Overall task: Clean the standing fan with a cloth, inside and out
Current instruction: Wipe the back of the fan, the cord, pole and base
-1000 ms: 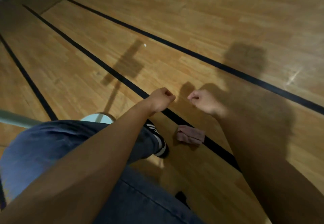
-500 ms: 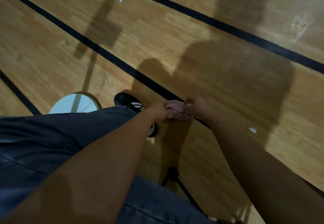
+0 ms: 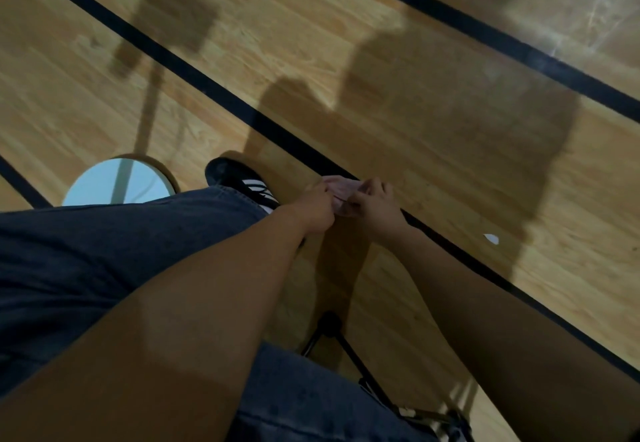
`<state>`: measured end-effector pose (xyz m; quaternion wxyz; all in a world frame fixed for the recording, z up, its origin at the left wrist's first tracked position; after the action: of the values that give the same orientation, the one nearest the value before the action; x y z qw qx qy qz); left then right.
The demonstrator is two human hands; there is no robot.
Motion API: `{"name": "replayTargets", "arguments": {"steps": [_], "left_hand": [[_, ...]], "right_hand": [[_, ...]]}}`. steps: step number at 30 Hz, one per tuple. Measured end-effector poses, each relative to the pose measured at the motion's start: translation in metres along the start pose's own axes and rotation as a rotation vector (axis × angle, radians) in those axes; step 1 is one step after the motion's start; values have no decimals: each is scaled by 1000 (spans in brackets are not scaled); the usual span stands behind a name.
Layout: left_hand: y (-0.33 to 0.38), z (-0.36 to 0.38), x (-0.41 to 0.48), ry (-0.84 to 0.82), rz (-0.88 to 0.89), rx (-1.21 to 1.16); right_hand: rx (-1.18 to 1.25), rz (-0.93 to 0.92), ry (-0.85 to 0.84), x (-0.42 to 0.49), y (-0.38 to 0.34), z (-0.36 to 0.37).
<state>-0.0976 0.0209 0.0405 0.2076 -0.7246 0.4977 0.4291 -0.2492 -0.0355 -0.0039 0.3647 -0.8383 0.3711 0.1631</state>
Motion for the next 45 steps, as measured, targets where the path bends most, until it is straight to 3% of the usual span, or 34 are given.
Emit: {"name": "replayTargets", "arguments": {"steps": [10,17,23,27,31,41,45], "left_hand": [[-2,6,-2,-61,3,58],[-4,5,-14,6,44,78],[-1,12,-19,-49,9,121],[-2,11,-15,-61,-6,70],[-3,2,-23,-30,27,-100],[-7,-17,-54,5,-109,-261],[-17,-25,-69,14,-115,-367]], "right_hand": [[-98,-39,-12,-12,-5,8],[-134,-93,116,-23,0,10],[-185,-145,100,-26,5,17],[-210,-165,130,-21,0,17],[-365,-118,-49,-9,-9,22],[-411,-64,88,12,-20,18],[-274,-16,89,18,-25,10]]}}
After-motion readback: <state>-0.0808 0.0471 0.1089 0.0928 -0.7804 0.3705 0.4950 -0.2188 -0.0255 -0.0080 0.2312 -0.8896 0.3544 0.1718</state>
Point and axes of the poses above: each hand's wrist, its own x-axis towards the middle knuckle, its own z-axis out of the palm, y = z × x, the point moved 1 cm from there along x, towards the middle knuckle, and after that the axes turned 2 degrees about -y, right-handed, at the moved point
